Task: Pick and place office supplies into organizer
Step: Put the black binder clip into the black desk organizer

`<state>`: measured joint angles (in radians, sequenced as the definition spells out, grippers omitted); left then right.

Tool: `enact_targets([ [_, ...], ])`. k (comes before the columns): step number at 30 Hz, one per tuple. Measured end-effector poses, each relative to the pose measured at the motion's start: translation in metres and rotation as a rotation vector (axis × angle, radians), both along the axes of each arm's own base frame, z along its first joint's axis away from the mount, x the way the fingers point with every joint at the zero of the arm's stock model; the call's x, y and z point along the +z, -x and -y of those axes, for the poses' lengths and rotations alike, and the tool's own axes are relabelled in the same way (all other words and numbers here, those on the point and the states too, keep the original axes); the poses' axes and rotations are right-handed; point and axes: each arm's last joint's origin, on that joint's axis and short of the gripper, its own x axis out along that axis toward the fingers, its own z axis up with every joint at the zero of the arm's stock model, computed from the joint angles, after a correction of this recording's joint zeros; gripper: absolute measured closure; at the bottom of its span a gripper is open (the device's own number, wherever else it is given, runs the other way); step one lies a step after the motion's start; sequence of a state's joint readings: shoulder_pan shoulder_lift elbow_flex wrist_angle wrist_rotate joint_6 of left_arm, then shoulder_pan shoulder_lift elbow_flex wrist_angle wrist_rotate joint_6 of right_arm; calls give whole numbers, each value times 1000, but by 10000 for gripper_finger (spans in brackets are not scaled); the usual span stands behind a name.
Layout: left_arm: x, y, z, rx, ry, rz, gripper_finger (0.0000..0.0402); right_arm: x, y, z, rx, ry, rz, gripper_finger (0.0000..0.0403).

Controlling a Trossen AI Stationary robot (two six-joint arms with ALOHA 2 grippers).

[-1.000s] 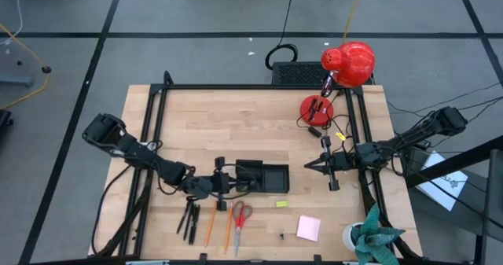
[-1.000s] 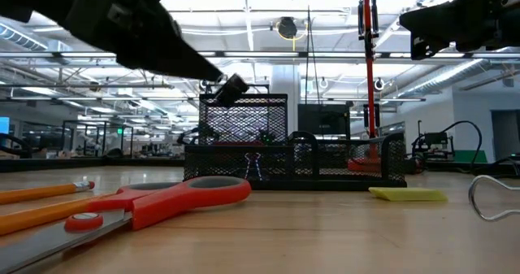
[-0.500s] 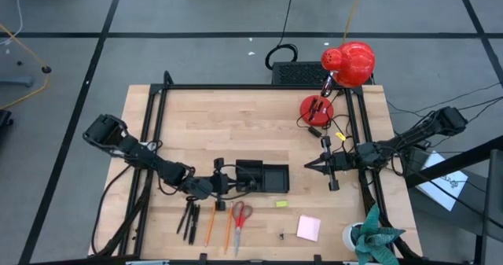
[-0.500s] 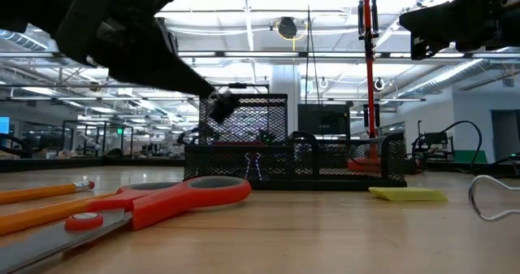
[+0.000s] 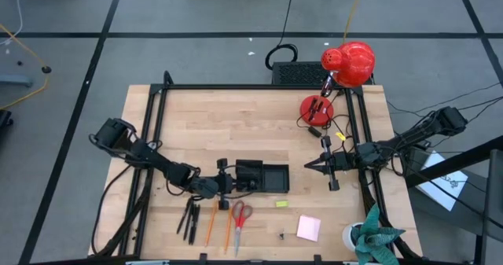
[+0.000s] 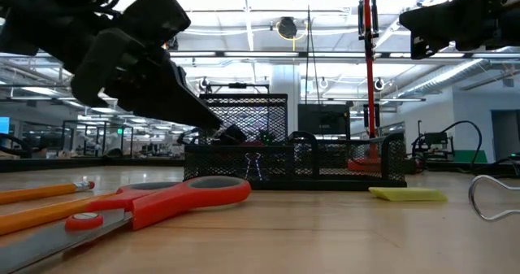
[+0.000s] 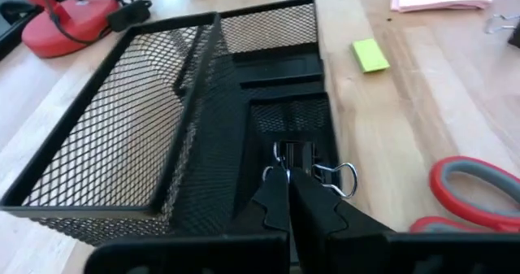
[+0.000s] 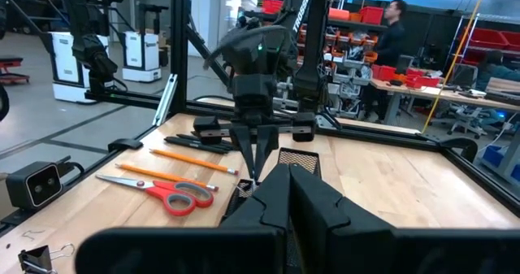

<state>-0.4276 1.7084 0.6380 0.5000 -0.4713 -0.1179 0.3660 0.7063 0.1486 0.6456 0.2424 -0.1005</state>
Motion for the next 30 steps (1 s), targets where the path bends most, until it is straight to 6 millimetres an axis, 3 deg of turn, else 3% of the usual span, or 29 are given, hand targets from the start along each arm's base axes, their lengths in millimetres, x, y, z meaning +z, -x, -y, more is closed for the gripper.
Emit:
enact_targets([
  [30,0,-1,-2,10,54,-2,307,0,0,0,4,-6,-2,399],
])
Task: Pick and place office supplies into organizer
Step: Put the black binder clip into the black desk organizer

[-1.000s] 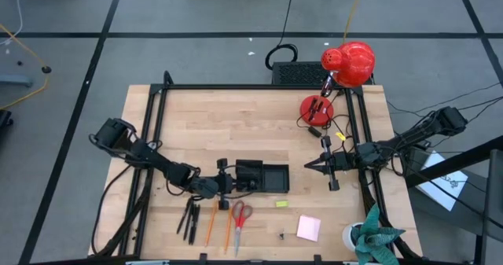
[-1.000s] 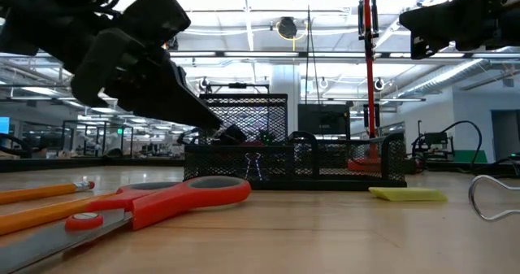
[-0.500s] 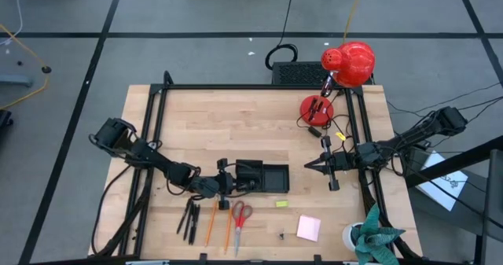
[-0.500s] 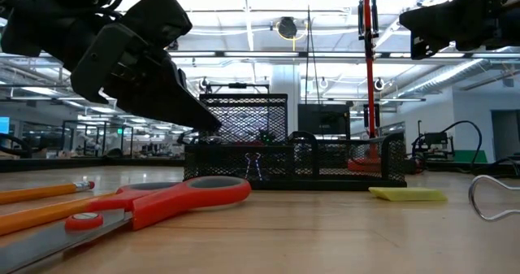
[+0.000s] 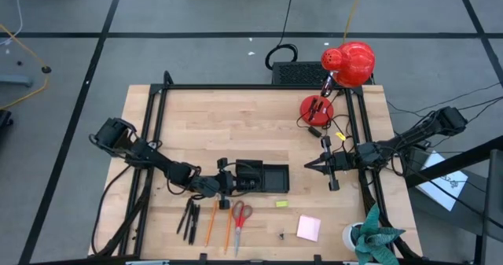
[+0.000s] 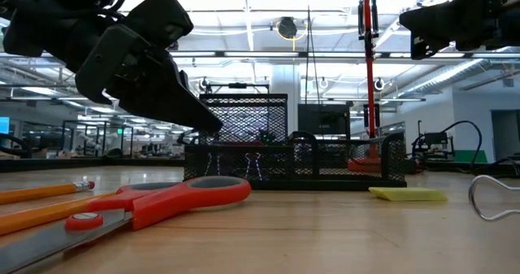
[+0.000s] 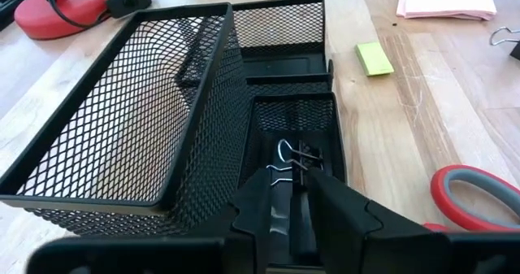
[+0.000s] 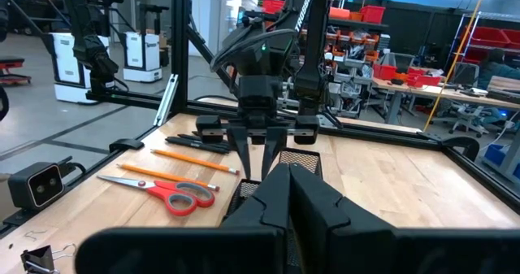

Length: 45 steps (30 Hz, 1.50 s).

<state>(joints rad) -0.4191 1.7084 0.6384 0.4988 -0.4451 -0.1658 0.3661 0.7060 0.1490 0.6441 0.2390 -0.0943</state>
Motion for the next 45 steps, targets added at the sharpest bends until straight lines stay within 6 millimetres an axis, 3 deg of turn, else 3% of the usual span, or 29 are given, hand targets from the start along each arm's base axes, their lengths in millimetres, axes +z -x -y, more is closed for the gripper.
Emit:
enact_targets([
  [9,10,-2,9,-61,-22,103,284,0,0,0,1,5,0,399],
  [13,36,2,42,-228,-114,223,284,-1,0,0,1,26,-3,399],
  [17,71,13,85,-272,-318,282,294,-1,0,0,1,28,-2,399],
  [21,107,31,122,-295,-430,308,335,-1,0,0,1,28,-2,399],
  [25,115,45,140,-324,-549,280,391,-1,0,0,1,18,-6,399],
  [28,111,42,128,-164,-634,236,390,0,0,0,1,-1,-5,399],
  [31,107,32,100,-29,-638,204,387,0,0,0,1,-1,-6,399],
  [36,106,30,50,-166,-442,279,397,1,0,0,1,-6,7,399],
  [39,106,45,28,-187,-422,386,398,1,0,0,0,-5,9,399],
  [45,112,95,1,-242,-292,629,399,1,0,0,1,-4,9,399],
])
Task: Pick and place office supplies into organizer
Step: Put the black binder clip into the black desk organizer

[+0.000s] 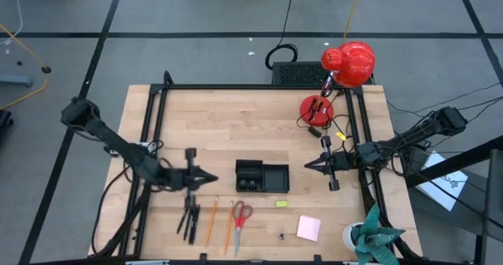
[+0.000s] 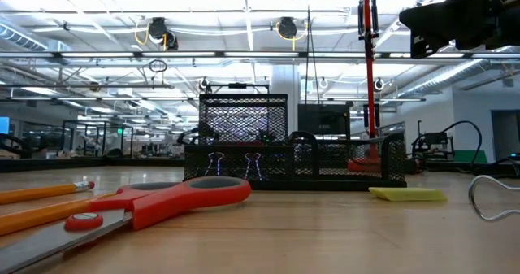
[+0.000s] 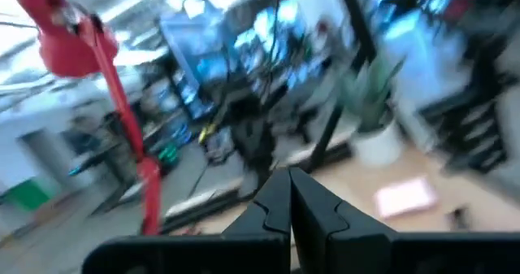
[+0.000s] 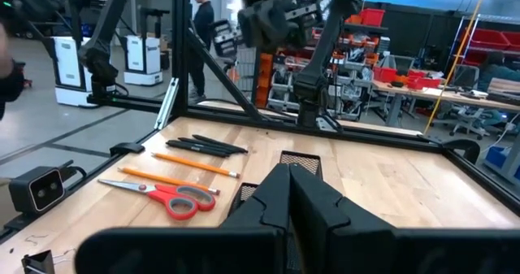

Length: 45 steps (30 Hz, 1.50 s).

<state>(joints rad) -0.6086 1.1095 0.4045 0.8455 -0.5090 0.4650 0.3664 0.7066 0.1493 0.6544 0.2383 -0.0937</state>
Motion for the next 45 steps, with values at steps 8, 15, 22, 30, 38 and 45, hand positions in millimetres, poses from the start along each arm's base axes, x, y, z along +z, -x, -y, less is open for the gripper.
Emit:
enact_targets([
  [8,-37,35,-41,61,225,95,399,0,0,0,0,0,2,399],
  [15,-67,45,-59,81,279,22,400,0,0,0,0,-2,-1,399],
  [22,-73,42,-63,1,183,-22,400,-1,0,0,4,-13,-8,399],
  [30,-72,39,-71,12,226,-9,397,-2,0,0,6,40,-9,399],
  [38,-76,38,-73,52,107,-43,397,-6,-5,-6,-15,122,-58,380],
  [45,-70,36,-73,57,91,-17,396,19,-38,-46,27,189,-185,363],
])
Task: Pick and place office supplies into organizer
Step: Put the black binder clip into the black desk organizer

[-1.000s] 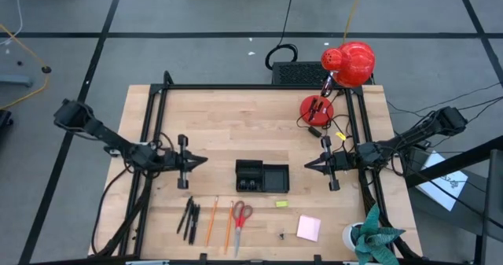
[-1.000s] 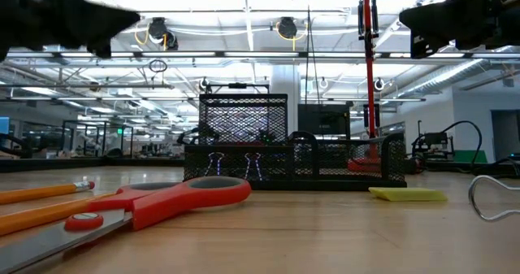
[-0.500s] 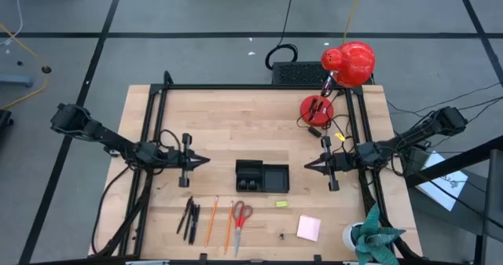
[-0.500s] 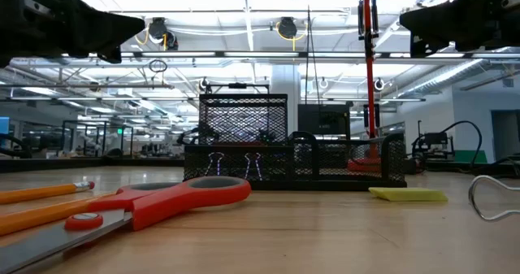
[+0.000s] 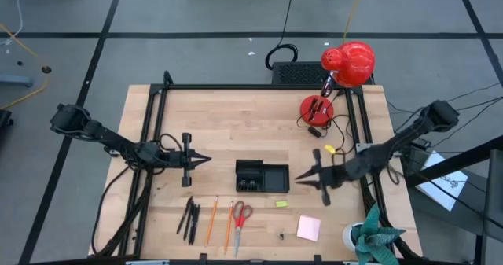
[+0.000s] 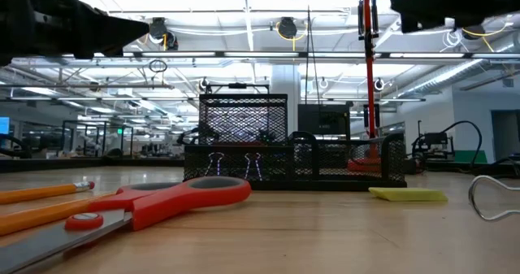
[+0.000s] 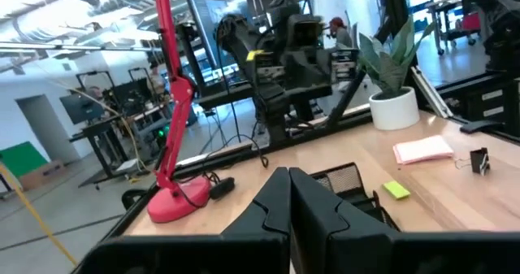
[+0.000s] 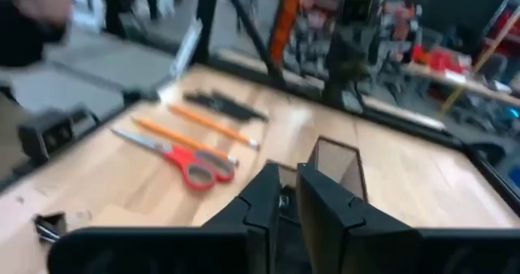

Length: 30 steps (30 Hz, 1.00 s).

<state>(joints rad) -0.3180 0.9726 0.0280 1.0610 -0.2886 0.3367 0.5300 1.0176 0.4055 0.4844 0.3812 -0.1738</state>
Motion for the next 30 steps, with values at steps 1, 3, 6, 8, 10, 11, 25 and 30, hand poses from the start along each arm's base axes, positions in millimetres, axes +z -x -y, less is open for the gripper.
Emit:
enact_targets([
  [1,0,0,0,0,0,1,396,3,-6,-6,-18,21,-36,362],
  [3,0,0,0,0,2,4,396,8,-18,-19,-35,32,-104,362],
  [6,1,0,0,-2,23,5,396,13,-34,-38,-27,0,-180,361],
  [8,1,0,0,-4,43,5,396,12,-41,-52,-10,-17,-213,357],
  [10,1,0,0,-6,58,4,396,8,-46,-66,24,-14,-242,346],
  [11,1,0,0,-6,61,4,396,8,-48,-71,44,-20,-253,338],
  [25,1,0,0,-19,166,5,396,2,-76,-128,143,-76,-479,188],
  [30,1,0,0,-22,192,3,396,-19,-81,-131,108,-66,-555,158],
])
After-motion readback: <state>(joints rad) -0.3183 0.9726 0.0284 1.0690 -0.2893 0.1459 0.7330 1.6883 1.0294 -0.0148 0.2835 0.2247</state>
